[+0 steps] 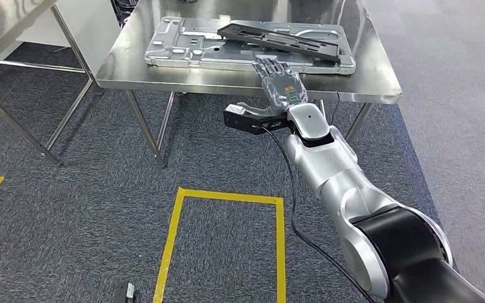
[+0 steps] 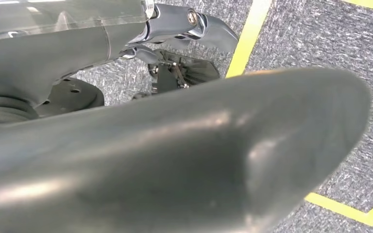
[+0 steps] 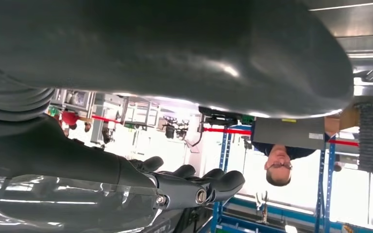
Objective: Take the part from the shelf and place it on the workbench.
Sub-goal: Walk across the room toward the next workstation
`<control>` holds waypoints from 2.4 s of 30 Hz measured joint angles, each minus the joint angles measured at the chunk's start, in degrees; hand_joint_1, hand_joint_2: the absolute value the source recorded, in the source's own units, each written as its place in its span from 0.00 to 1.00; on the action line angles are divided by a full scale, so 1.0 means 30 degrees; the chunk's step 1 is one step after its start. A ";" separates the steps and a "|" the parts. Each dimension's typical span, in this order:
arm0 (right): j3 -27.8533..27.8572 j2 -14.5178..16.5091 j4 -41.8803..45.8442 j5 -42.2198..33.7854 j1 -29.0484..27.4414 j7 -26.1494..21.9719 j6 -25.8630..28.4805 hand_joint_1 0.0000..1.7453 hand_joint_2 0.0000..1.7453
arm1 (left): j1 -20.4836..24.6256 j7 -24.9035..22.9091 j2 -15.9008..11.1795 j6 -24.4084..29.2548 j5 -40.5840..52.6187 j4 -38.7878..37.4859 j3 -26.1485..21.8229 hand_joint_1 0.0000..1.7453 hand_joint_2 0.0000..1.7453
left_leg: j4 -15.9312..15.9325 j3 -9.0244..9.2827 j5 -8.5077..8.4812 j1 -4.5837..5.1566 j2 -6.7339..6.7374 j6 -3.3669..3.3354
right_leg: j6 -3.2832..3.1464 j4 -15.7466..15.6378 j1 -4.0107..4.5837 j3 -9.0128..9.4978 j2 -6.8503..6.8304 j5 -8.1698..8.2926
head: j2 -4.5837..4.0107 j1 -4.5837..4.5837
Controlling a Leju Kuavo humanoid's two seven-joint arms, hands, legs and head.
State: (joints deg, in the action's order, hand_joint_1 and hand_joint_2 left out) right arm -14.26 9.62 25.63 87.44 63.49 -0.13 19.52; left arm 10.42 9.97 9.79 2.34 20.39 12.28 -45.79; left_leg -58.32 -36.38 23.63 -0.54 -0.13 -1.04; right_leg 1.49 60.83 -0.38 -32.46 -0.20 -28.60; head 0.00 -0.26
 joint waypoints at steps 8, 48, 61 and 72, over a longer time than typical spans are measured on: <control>0.0656 -0.0186 -0.0280 -0.1249 -0.1107 -0.0012 0.0084 0.00 0.00 | -0.0028 0.0089 -0.0024 -0.0087 -0.0022 0.0000 0.0000 0.00 0.00 | -0.2413 -0.1033 0.1786 -0.0044 0.0019 0.0737 | -0.0841 -0.1577 -0.0018 0.0072 -0.0079 0.1025 | -0.0002 -0.0009; 1.8126 -0.0803 -0.4543 -1.9117 -1.8449 0.2354 -0.7446 0.00 1.00 | -0.1125 -0.0118 -0.0295 -0.0831 -0.0559 0.0000 -0.0490 0.00 1.00 | 0.0403 0.2138 0.1725 0.0130 -0.0057 0.0332 | -0.0504 -0.1238 0.0157 -0.0013 0.0023 0.0837 | 0.0000 0.0006; 1.9334 -0.0197 -0.4674 -1.9170 -1.9263 0.2251 -0.6523 0.00 1.00 | -0.1411 -0.0687 -0.0300 -0.0765 0.0262 -0.0006 -0.0410 0.00 1.00 | 0.0332 0.1928 0.1504 0.0291 -0.0034 -0.0043 | -0.0190 -0.1266 0.0011 -0.0203 0.0087 0.1060 | 0.0000 0.0251; 1.9540 0.0062 -0.4690 -1.9043 -1.9297 0.2124 -0.6764 0.00 1.00 | -0.1399 -0.0869 -0.0297 -0.0758 0.0758 -0.0007 0.0013 0.00 1.00 | 0.0333 0.1893 0.1493 0.0265 -0.0032 -0.0011 | -0.0187 -0.1249 0.0048 -0.0270 0.0086 0.1058 | -0.0002 0.0242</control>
State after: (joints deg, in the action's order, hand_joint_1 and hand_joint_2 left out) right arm 44.36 9.81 11.56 30.31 5.60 6.24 -0.77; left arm 6.22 7.37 8.90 0.07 22.67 12.26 -45.75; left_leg -57.32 -30.70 28.10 0.25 -0.23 -1.08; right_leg 0.93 57.08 -0.23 -33.27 0.06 -25.42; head -0.01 0.47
